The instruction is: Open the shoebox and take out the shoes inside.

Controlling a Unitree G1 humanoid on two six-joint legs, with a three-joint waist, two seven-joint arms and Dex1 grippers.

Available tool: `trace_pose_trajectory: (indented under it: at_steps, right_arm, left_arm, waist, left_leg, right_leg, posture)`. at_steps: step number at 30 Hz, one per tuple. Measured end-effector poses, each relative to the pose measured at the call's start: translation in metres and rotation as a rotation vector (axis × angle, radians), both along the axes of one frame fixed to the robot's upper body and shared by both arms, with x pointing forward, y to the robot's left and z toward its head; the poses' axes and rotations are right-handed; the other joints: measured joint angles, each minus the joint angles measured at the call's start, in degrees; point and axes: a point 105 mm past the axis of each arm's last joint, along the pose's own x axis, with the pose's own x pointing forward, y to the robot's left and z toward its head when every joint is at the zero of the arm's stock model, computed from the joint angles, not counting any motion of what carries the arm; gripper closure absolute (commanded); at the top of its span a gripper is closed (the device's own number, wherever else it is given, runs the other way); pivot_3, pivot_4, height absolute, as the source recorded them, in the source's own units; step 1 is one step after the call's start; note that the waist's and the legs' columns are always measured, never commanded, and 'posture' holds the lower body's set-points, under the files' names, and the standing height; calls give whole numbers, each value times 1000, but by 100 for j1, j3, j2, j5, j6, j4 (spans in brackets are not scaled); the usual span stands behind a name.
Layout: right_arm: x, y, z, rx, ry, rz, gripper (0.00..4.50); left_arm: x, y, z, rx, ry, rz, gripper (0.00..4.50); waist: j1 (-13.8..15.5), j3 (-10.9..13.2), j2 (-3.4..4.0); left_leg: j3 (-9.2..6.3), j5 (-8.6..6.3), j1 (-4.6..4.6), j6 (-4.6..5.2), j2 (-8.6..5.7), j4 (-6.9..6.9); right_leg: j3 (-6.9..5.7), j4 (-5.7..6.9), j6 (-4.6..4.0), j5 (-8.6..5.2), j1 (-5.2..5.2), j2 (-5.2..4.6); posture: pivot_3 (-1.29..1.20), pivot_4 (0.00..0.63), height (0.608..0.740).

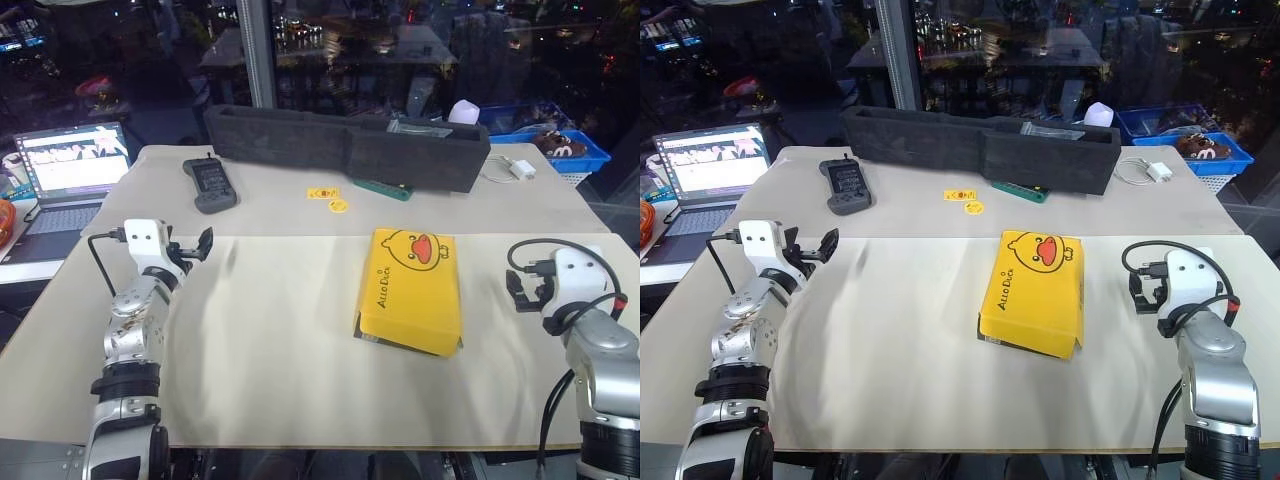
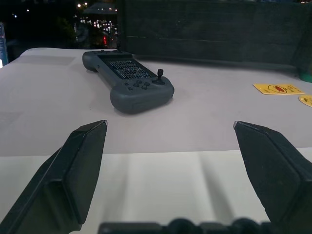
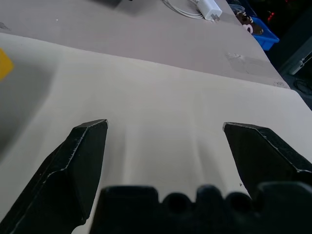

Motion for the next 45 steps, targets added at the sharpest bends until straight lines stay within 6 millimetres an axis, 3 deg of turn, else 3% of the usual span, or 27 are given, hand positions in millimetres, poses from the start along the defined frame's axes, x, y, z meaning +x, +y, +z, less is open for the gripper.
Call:
trace_pose_trajectory:
  at_steps: [6, 11, 14, 17, 19, 23, 27, 30, 31, 33, 35, 38, 42, 45]
  right_arm:
    - [0, 1, -1, -5, 3, 4, 0]
    - [-5, -1, -2, -41, 53, 65, 0]
    - [-8, 5, 3, -53, 90, 178, 0]
    - [-18, 15, 11, -66, 144, 327, 0]
    - [-27, 16, 9, -81, 208, 394, 0]
    - [-41, 14, -5, -83, 340, 457, 1055]
    - [-42, 25, -6, -92, 351, 502, 2458]
    - [-43, 33, -7, -89, 351, 524, 3267]
    - [-44, 33, -10, -87, 361, 521, 3839]
    - [-45, 34, -16, -87, 387, 521, 4490]
    - [-45, 38, -23, -84, 412, 535, 4500]
    - [-34, 51, -30, -99, 440, 574, 4500]
    - [-14, 76, -32, -104, 426, 641, 4500]
    - [-10, 77, -42, -111, 465, 638, 4500]
  left_arm:
    - [-1, -12, -9, 35, 31, -90, 38]
    - [-37, -74, -28, 278, 105, -608, 38]
    - [-53, -85, -20, 361, 110, -786, 38]
    - [-66, -86, -6, 423, 104, -896, 38]
    - [-70, -92, -7, 425, 113, -941, 38]
    - [-70, -102, -14, 399, 134, -1001, 0]
    - [-62, -116, -14, 379, 124, -1039, 1149]
    - [-57, -117, -19, 383, 134, -1041, 1996]
    - [-57, -117, -20, 381, 138, -1040, 2527]
    - [-55, -120, -25, 370, 145, -1043, 3244]
    - [-52, -130, -29, 373, 145, -1063, 3900]
    - [-46, -151, -40, 388, 153, -1101, 3900]
    - [-47, -198, -53, 431, 134, -1208, 3900]
    - [-42, -213, -56, 453, 131, -1227, 3900]
  waist:
    - [-1, 0, 0]
    - [-7, 2, 4]
    - [-8, 5, 7]
    - [-11, 6, 10]
    - [-6, 7, 10]
    - [4, 8, 8]
    - [-15, 10, 4]
    - [-39, 11, 2]
    - [-37, 11, 3]
    - [-18, 11, 2]
    - [0, 13, -1]
    - [9, 16, -6]
    - [5, 35, -39]
    - [13, 40, -48]
  left_leg:
    - [0, 0, 0, 0, 0, 0]
    - [4, -1, -4, 1, 0, -7]
    - [3, -1, -8, 1, 9, -17]
    - [5, -1, -7, 0, 22, -18]
    - [8, -1, -9, 1, 24, -18]
    - [26, -2, -14, 1, 34, -18]
    - [53, -2, -19, 2, 44, -18]
    - [78, -8, -19, 12, 50, -17]
    - [79, -12, -19, 17, 50, -17]
    - [78, -20, -19, 30, 47, -17]
    - [78, -23, -19, 34, 42, -15]
    - [80, -25, -19, 37, 36, -4]
    - [81, -25, -21, 39, 31, 5]
    - [79, -24, -21, 41, 28, 8]
  right_leg:
    - [0, 0, 0, 0, 0, 0]
    - [3, -14, -31, 17, -1, 1]
    - [3, -12, -5, -1, -7, 1]
    - [5, -12, -43, -22, -3, -8]
    - [6, -14, -49, -26, -1, -14]
    - [3, -24, -52, -27, 2, -23]
    - [-5, -24, -56, -23, 4, -45]
    - [-50, -40, -51, -9, 2, -99]
    - [-69, -48, -49, -8, 2, -99]
    - [-82, -58, -12, 11, -5, -97]
    - [-91, -63, -4, 11, -5, -97]
    - [-97, -71, 10, 18, 4, -98]
    - [-99, -71, 25, 29, 10, -99]
    - [-103, -70, 27, 30, 9, -96]
  posture:
    - [0, 150, 735]
    - [0, 150, 735]
    - [0, 150, 735]
    - [0, 150, 735]
    - [0, 150, 735]
    - [0, 150, 735]
    - [0, 150, 735]
    - [0, 150, 735]
    - [0, 150, 735]
    - [0, 150, 735]
    - [0, 150, 735]
    - [0, 150, 735]
    - [0, 150, 735]
    - [0, 150, 735]
